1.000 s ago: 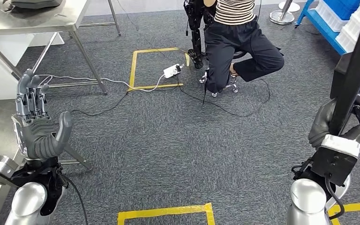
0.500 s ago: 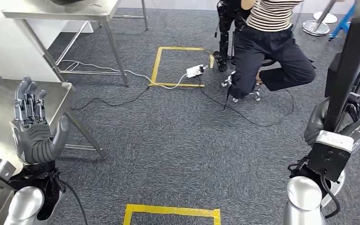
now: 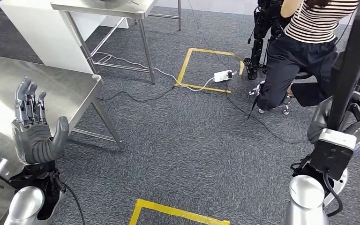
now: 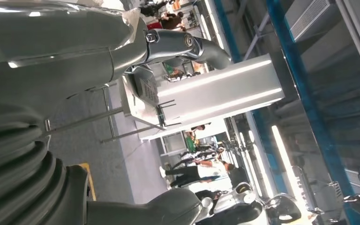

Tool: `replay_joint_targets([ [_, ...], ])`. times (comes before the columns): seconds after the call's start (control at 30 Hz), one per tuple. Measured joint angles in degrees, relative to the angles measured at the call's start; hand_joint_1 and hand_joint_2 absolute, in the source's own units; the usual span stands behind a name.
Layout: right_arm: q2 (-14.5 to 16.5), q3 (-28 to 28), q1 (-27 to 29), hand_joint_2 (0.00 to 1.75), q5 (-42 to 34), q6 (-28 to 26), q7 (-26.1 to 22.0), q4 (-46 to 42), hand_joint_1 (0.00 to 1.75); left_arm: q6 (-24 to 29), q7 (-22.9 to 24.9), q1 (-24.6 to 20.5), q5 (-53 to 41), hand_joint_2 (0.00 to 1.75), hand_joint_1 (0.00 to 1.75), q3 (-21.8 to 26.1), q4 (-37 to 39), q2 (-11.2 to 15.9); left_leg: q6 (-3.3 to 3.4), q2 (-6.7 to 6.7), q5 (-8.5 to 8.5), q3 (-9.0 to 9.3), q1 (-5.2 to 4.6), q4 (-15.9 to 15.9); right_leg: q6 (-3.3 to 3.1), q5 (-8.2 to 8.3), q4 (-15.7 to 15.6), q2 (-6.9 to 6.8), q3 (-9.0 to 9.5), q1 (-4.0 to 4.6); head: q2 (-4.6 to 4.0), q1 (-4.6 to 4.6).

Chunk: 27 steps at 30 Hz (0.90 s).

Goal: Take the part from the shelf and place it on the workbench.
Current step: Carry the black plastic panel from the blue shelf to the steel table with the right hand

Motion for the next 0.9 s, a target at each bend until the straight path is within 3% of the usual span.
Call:
replay_joint_targets([
  [0.03,0.06,0.04,-0.14,1.75,0.09,-0.01,0.07,0.01,1.75,0.03,-0.08,0.04,0.02,1.75,0.00,0.08,-0.02,0.06,-0.22,1.59,-1.20,-0.91,-0.04,1.94,-0.42,0.07,-0.14,-0.57,0.10,-0.04,0.00,-0.16],
  [0.1,0.14,0.07,-0.22,1.75,0.44,-0.01,0.34,0.03,1.75,0.06,-0.21,0.23,0.00,1.75,0.00,0.16,-0.02,0.12,-0.61,4.83,-4.86,-4.31,0.01,9.05,-1.06,-0.01,-0.19,-1.80,0.15,0.26,0.00,-0.46],
  [0.17,0.19,0.08,-0.20,1.75,0.92,-0.01,0.63,0.11,1.75,0.05,-0.28,0.61,-0.03,1.75,0.00,0.15,0.06,0.12,-0.78,5.67,-7.07,-7.39,0.19,15.15,-1.26,-0.09,-0.18,-3.11,0.06,0.63,0.00,-0.48],
  [0.2,0.22,0.09,-0.20,1.75,1.22,0.00,0.72,0.15,1.75,0.01,-0.30,0.74,-0.04,1.75,0.00,0.15,0.09,0.12,-0.70,5.76,-6.69,-7.43,0.21,15.30,-1.32,-0.13,-0.17,-3.78,0.04,0.76,0.00,-0.49],
  [0.27,0.34,0.13,-0.20,1.75,1.92,-0.01,0.83,0.17,1.75,-0.13,-0.37,0.81,-0.05,1.75,0.00,0.15,0.12,0.15,-0.15,6.76,-3.63,-3.94,0.00,9.27,-1.43,-0.23,-0.17,-5.05,0.17,0.97,0.00,-0.48],
  [0.33,0.48,0.16,-0.20,1.75,2.59,-0.10,0.89,0.14,1.75,-0.35,-0.51,0.66,-0.02,1.75,0.00,0.14,0.13,0.24,0.84,9.46,-1.37,0.32,-0.75,1.98,-1.36,-0.41,-0.18,-6.13,0.40,1.20,0.00,-0.40],
  [0.4,0.55,0.19,-0.09,1.75,3.02,-0.32,0.95,0.10,1.75,-0.62,-0.64,0.48,0.10,1.75,0.00,0.11,0.16,0.39,1.73,10.61,-1.05,1.60,-1.45,-0.44,-1.01,-0.53,-0.26,-7.21,0.59,1.20,0.00,-0.41],
  [0.47,0.59,0.19,0.19,1.75,3.26,-0.68,1.05,0.02,1.75,-0.87,-0.72,0.45,0.31,1.75,0.00,0.09,0.20,0.54,2.33,9.30,-0.56,1.90,-1.43,-1.17,-0.49,-0.70,-0.38,-8.02,0.86,1.23,0.00,-0.46],
  [0.53,0.50,0.20,0.53,1.75,3.44,-1.14,1.14,-0.15,1.75,-1.07,-0.81,0.27,0.44,1.75,0.00,0.04,0.26,0.61,2.80,8.02,0.23,2.65,-1.02,-2.40,-0.12,-1.75,1.34,-5.84,0.27,1.21,0.00,-0.44],
  [0.6,0.13,0.20,1.10,1.75,3.55,-1.53,1.17,-0.25,1.75,-1.20,-0.86,-0.01,0.48,1.75,0.00,-0.05,0.46,0.61,3.02,6.72,0.68,2.92,-0.72,-2.92,-0.16,-4.31,7.43,-2.50,-2.70,0.93,0.00,-0.33],
  [0.67,-0.29,0.18,1.87,1.75,3.57,-1.81,1.24,-0.24,1.75,-1.33,-0.86,-0.02,0.51,1.75,0.00,-0.20,0.78,0.60,2.98,5.14,0.77,2.74,-0.63,-2.85,0.04,-6.45,14.10,-1.48,-6.21,0.75,0.00,-0.20],
  [0.7,-0.43,0.18,2.17,1.75,3.58,-1.88,1.28,-0.24,1.75,-1.39,-0.86,0.02,0.52,1.75,0.00,-0.26,0.93,0.59,2.92,4.28,0.80,2.69,-0.60,-2.79,0.44,-6.33,14.91,-1.39,-6.75,0.63,0.00,-0.20],
  [0.73,-0.49,0.17,2.34,1.75,3.60,-1.94,1.28,-0.24,1.75,-1.42,-0.86,0.04,0.52,1.75,0.00,-0.29,1.05,0.59,2.81,3.46,0.81,2.66,-0.53,-2.69,1.00,-5.35,13.45,-1.30,-6.15,0.49,0.00,-0.18],
  [0.8,-0.53,0.18,2.42,1.75,3.67,-1.99,1.28,-0.23,1.75,-1.45,-0.87,0.03,0.52,1.75,0.00,-0.29,1.17,0.59,2.34,1.94,0.68,2.56,-0.25,-2.25,2.17,-2.10,5.67,-0.01,-2.46,-0.07,0.00,-0.14],
  [0.83,-0.55,0.21,2.42,1.75,3.71,-2.01,1.27,-0.24,1.75,-1.42,-0.88,0.01,0.54,1.75,0.00,-0.29,1.17,0.59,1.98,1.27,0.55,2.35,-0.19,-1.94,2.29,-0.92,2.28,0.76,-0.78,-0.28,0.00,-0.04],
  [0.9,-0.59,0.27,2.44,1.75,3.74,-2.03,1.28,-0.27,1.75,-1.37,-0.93,0.02,0.55,1.75,0.00,-0.30,1.18,0.61,1.20,0.21,0.56,1.78,-0.18,-1.61,1.58,-0.15,-0.49,1.49,0.58,-0.24,0.00,0.10],
])
